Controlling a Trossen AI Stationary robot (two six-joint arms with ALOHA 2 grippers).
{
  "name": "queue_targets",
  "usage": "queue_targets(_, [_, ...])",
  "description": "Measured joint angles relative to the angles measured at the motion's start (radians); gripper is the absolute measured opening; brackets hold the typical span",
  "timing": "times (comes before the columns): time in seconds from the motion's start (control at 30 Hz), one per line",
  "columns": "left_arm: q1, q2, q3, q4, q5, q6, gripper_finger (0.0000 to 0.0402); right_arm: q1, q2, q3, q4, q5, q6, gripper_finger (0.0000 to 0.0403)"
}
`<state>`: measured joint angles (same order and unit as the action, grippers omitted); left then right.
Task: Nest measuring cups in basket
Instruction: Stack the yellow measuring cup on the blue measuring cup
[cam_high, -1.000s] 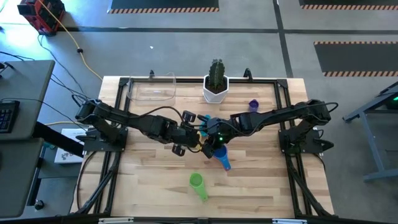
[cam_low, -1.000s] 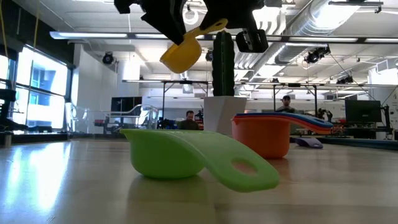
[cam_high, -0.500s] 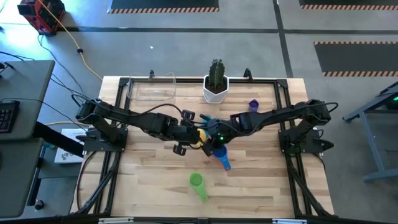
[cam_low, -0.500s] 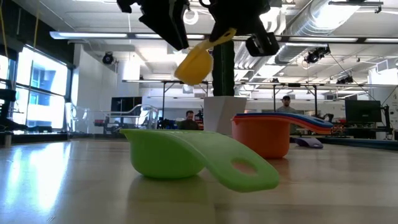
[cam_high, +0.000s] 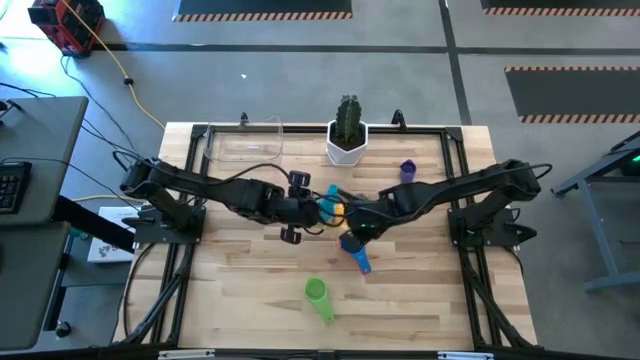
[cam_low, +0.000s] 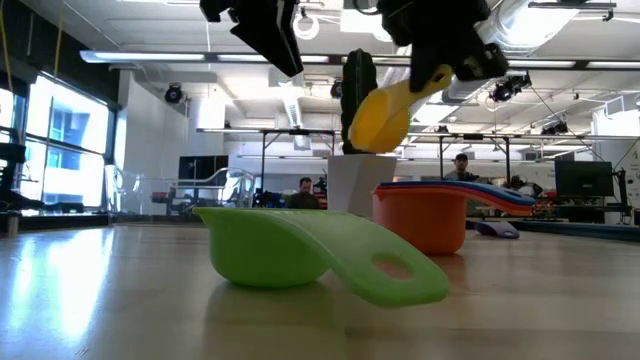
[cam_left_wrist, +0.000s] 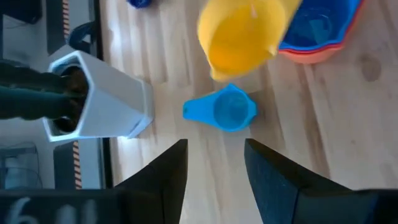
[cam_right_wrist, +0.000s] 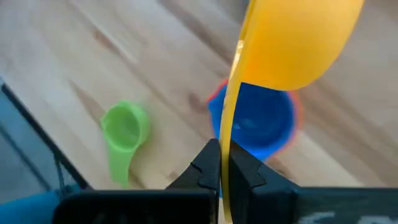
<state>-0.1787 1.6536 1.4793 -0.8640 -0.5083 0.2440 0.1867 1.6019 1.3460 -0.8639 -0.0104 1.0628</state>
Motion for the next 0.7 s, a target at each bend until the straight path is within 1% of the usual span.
queue_targets(0.2, [0.038, -0.035, 0.0, 0.004, 0.001, -0.007, 0.0147, 0.006, -0.116, -0.002, -0.206, 0.128, 0.063, 0.0])
queue_targets(0.37, [0.073, -0.071, 0.0, 0.009, -0.002, -0.012, 0.0148, 0.006, -0.189, -0.003, -0.271, 0.206, 0.064, 0.0])
queue_targets(0.47, [0.091, -0.093, 0.0, 0.009, -0.002, -0.037, 0.0149, 0.014, -0.22, -0.011, -0.335, 0.289, 0.089, 0.0])
queue_targets(0.53, [0.102, -0.107, 0.0, 0.008, -0.002, -0.06, 0.0148, 0.022, -0.254, -0.066, -0.33, 0.345, 0.134, 0.0])
queue_targets(0.57, [0.104, -0.113, 0.0, 0.008, -0.002, -0.071, 0.0147, 0.025, -0.277, -0.107, -0.308, 0.348, 0.154, 0.0])
queue_targets(0.7, [0.114, -0.131, 0.0, 0.006, 0.0, -0.086, 0.0145, 0.034, -0.394, -0.315, -0.108, 0.31, 0.226, 0.0])
